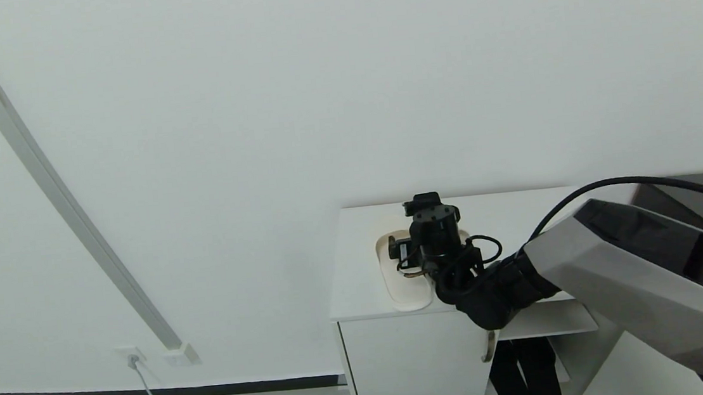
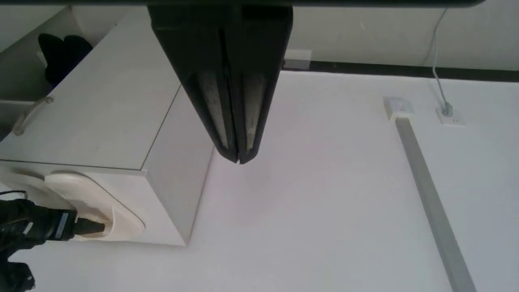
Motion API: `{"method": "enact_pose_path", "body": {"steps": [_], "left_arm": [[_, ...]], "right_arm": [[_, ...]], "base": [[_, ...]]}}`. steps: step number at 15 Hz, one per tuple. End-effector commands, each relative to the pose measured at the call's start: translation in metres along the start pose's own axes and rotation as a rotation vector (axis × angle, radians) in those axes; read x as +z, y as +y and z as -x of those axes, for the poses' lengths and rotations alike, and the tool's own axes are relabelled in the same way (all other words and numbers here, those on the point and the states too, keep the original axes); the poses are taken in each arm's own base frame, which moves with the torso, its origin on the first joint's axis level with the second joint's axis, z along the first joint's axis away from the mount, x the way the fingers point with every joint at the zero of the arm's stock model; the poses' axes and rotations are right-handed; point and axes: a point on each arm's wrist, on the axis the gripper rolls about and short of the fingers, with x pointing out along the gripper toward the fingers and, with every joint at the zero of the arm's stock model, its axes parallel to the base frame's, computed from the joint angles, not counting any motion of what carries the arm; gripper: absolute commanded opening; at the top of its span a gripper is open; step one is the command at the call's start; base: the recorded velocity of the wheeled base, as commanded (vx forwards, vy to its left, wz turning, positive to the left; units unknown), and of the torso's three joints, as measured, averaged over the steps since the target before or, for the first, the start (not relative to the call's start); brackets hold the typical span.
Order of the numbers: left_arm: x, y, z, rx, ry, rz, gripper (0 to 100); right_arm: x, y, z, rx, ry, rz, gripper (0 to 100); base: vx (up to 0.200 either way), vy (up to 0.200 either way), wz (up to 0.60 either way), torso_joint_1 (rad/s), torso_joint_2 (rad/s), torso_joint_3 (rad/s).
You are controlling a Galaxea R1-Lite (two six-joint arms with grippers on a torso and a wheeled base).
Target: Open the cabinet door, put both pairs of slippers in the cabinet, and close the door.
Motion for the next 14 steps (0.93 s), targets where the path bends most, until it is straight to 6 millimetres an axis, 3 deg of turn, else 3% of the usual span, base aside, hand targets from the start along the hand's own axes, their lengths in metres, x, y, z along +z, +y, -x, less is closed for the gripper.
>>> {"method": "enact_pose_path", "body": {"steps": [1, 3, 4, 9, 11, 12, 14], "left_arm": [[0.000, 0.000, 0.000, 0.001, 0.000, 0.000, 0], [0.000, 0.000, 0.000, 0.003, 0.000, 0.000, 0], [0.000, 0.000, 0.000, 0.003, 0.000, 0.000, 0], [0.000, 0.000, 0.000, 0.004, 0.000, 0.000, 0], [0.000, 0.000, 0.000, 0.003, 0.000, 0.000, 0], [0.000, 0.000, 0.000, 0.003, 0.000, 0.000, 0], [0.000, 0.000, 0.000, 0.003, 0.000, 0.000, 0]], "right_arm": [[-0.011, 0.001, -0.014, -0.009, 0.012, 0.006, 100], [-0.009, -0.002, -0.022, -0.019, 0.008, 0.001, 100], [-0.008, -0.002, -0.023, -0.019, 0.005, -0.001, 0], [-0.004, -0.005, -0.023, -0.024, -0.001, -0.005, 0], [0.006, -0.005, -0.015, -0.020, -0.013, -0.011, 0], [0.014, -0.006, -0.009, -0.016, -0.019, -0.014, 0], [0.041, -0.015, 0.025, 0.044, -0.020, -0.017, 0]], "base": [[0.000, 0.000, 0.00, 0.000, 0.00, 0.000], [0.000, 0.000, 0.00, 0.000, 0.00, 0.000], [0.000, 0.000, 0.00, 0.000, 0.00, 0.000], [0.000, 0.000, 0.00, 0.000, 0.00, 0.000], [0.000, 0.000, 0.00, 0.000, 0.00, 0.000], [0.000, 0.000, 0.00, 0.000, 0.00, 0.000], [0.000, 0.000, 0.00, 0.000, 0.00, 0.000]]}}
